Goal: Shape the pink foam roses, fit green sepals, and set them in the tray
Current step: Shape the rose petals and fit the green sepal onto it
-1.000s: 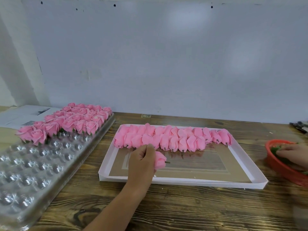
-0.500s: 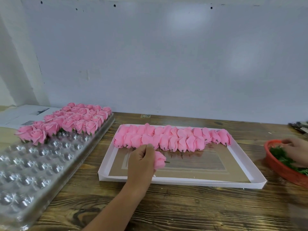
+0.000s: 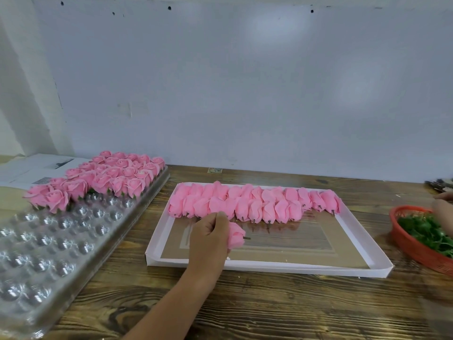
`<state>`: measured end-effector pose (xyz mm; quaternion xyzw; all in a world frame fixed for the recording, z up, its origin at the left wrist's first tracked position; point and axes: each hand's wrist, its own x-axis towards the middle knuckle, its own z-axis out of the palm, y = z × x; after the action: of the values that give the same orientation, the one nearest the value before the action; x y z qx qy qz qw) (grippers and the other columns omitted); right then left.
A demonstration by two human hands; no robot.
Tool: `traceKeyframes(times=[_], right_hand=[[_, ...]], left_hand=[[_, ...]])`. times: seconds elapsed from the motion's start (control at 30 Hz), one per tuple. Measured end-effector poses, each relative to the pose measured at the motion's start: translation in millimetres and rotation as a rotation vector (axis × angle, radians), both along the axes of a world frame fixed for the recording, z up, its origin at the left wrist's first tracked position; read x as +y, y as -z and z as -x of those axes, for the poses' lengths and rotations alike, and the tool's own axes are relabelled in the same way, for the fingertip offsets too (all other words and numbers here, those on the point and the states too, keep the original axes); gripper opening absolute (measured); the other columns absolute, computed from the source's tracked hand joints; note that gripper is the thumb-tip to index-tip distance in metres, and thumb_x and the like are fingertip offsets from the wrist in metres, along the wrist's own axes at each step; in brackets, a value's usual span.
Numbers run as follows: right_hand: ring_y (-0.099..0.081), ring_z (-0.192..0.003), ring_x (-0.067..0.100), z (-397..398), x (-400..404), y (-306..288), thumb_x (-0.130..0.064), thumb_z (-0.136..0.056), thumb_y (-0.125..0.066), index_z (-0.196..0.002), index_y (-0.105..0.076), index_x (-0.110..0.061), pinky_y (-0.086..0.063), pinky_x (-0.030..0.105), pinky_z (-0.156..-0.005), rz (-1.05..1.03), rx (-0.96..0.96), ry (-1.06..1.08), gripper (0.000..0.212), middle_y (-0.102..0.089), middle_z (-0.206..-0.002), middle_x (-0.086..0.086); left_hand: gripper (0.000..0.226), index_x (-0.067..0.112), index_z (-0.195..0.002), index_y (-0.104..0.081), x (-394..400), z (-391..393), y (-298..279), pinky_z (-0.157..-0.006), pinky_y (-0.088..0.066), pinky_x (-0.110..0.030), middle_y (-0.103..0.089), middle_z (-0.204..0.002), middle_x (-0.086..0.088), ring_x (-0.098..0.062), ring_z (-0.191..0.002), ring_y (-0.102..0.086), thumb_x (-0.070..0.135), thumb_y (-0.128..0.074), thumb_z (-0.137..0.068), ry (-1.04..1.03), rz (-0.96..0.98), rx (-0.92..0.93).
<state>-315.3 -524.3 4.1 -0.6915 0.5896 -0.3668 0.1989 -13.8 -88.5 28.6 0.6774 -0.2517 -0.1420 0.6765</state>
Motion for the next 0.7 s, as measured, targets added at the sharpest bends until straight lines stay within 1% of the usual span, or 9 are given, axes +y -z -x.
traceKeyframes(times=[0.1, 0.17, 0.2, 0.27, 0.3, 0.33, 0.47, 0.6, 0.7], right_hand=[[-0.059, -0.083, 0.039, -17, 37, -20, -0.016, -0.091, -0.037, -0.102, -0.048, -0.016, -0.048, 0.070, -0.084, -0.049, -0.081, -0.031, 0.016, -0.057, -0.092, 0.023], [-0.058, -0.095, 0.049, -31, 68, -43, -0.009, -0.090, -0.037, -0.098, -0.048, -0.013, -0.044, 0.070, -0.090, -0.076, -0.185, -0.063, 0.014, -0.052, -0.089, 0.017], [-0.059, -0.094, 0.047, -38, 89, -55, -0.012, -0.086, -0.039, -0.098, -0.050, -0.015, -0.046, 0.068, -0.089, -0.074, -0.240, -0.079, 0.017, -0.050, -0.085, 0.012], [-0.057, -0.072, 0.032, -54, 139, -75, -0.020, -0.073, -0.040, -0.098, -0.054, -0.026, -0.053, 0.052, -0.068, -0.092, -0.370, -0.131, 0.029, -0.051, -0.078, 0.003], [-0.052, -0.065, 0.024, -66, 163, -82, -0.019, -0.069, -0.039, -0.094, -0.055, -0.031, -0.049, 0.041, -0.057, -0.120, -0.464, -0.180, 0.031, -0.050, -0.077, 0.003], [-0.048, -0.063, 0.020, -80, 183, -87, -0.016, -0.069, -0.039, -0.090, -0.053, -0.032, -0.043, 0.034, -0.054, -0.146, -0.561, -0.248, 0.030, -0.049, -0.079, 0.004], [-0.045, -0.060, 0.017, -137, 252, -85, 0.011, -0.076, -0.030, -0.091, -0.051, -0.018, -0.034, 0.032, -0.055, -0.315, -0.776, -0.511, 0.039, -0.048, -0.073, 0.004], [-0.046, -0.054, 0.010, -186, 323, -64, -0.004, -0.055, -0.038, -0.095, -0.054, -0.021, -0.034, 0.031, -0.056, -0.409, -0.733, -0.690, 0.047, -0.051, -0.057, -0.010], [-0.049, -0.068, 0.010, -207, 358, -46, -0.012, -0.061, -0.042, -0.097, -0.055, -0.036, -0.042, 0.036, -0.065, -0.358, -0.648, -0.773, 0.045, -0.052, -0.070, -0.011]], left_hand=[[0.044, -0.008, -0.070, -0.043, 0, 0, 0, -0.043, -0.032, -0.018, -0.039, -0.062, -0.010, -0.018, -0.055, -0.037, 0.022, -0.044, -0.102, -0.004, 0.002, -0.003], [0.044, -0.010, -0.073, -0.044, 0, 0, 0, -0.042, -0.031, -0.019, -0.039, -0.063, -0.010, -0.018, -0.056, -0.037, 0.022, -0.045, -0.102, -0.007, 0.007, 0.000], [0.044, -0.011, -0.073, -0.044, 0, 0, 0, -0.042, -0.031, -0.020, -0.039, -0.063, -0.011, -0.019, -0.057, -0.037, 0.022, -0.045, -0.102, -0.005, 0.010, 0.004], [0.044, -0.011, -0.074, -0.044, -1, 0, 1, -0.043, -0.031, -0.020, -0.040, -0.064, -0.010, -0.019, -0.058, -0.036, 0.023, -0.045, -0.102, -0.004, 0.012, 0.014], [0.044, -0.011, -0.075, -0.045, -1, -1, 1, -0.043, -0.031, -0.020, -0.040, -0.064, -0.010, -0.019, -0.058, -0.037, 0.023, -0.045, -0.102, -0.006, 0.010, 0.016], [0.044, -0.011, -0.076, -0.046, -1, -1, 1, -0.043, -0.032, -0.020, -0.041, -0.065, -0.009, -0.019, -0.058, -0.038, 0.024, -0.045, -0.102, -0.009, 0.009, 0.017], [0.043, -0.011, -0.077, -0.047, -2, -2, 2, -0.042, -0.032, -0.020, -0.042, -0.064, -0.009, -0.017, -0.056, -0.039, 0.025, -0.045, -0.102, -0.012, 0.024, 0.041], [0.040, -0.008, -0.075, -0.045, -1, -2, 3, -0.042, -0.032, -0.020, -0.045, -0.065, -0.009, -0.016, -0.055, -0.039, 0.022, -0.046, -0.100, -0.010, 0.041, 0.083], [0.039, -0.004, -0.070, -0.047, 0, -3, 2, -0.041, -0.032, -0.020, -0.047, -0.063, -0.008, -0.014, -0.051, -0.040, 0.022, -0.045, -0.099, -0.016, 0.042, 0.105]])
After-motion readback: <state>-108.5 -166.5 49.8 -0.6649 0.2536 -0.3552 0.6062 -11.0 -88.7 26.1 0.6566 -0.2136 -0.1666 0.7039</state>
